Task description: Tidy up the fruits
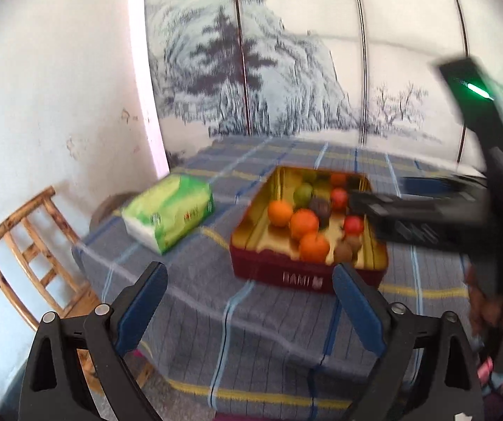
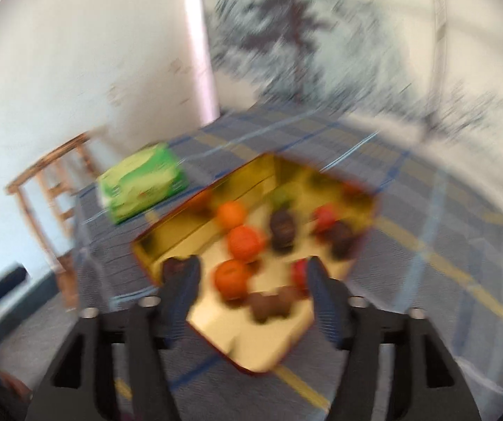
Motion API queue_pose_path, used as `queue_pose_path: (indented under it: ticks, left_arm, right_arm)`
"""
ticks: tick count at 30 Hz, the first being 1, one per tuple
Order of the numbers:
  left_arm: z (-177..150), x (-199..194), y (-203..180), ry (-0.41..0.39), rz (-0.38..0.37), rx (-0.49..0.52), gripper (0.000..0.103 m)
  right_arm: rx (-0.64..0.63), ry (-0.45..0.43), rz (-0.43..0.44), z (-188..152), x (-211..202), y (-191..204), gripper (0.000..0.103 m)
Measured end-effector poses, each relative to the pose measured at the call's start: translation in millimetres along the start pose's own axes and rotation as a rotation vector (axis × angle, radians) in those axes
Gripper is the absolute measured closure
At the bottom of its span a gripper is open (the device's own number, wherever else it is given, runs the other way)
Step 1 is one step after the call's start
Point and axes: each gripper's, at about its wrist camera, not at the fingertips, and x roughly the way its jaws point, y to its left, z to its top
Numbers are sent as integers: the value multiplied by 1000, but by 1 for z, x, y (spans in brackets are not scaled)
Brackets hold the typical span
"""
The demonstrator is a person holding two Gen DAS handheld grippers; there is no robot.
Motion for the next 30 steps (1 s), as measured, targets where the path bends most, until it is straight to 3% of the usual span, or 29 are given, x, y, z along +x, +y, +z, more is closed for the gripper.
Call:
queue_pose_path:
  ticks: [2, 7, 20, 30]
  left_arm:
    - [11, -2, 1, -24, 6, -13, 0]
    - [34, -11, 3, -83, -1, -43, 0]
    - [77, -47, 16, -210, -29, -88, 0]
    - [82, -50, 16, -207, -28, -75, 0]
  right_arm:
    - [-16, -83, -100, -5, -27, -5, 15]
    - [-35, -234, -260, -14, -82, -17, 4]
    - [-7, -320, -299, -26, -132, -18, 2]
    - [-30, -369, -305, -24, -146, -8, 1]
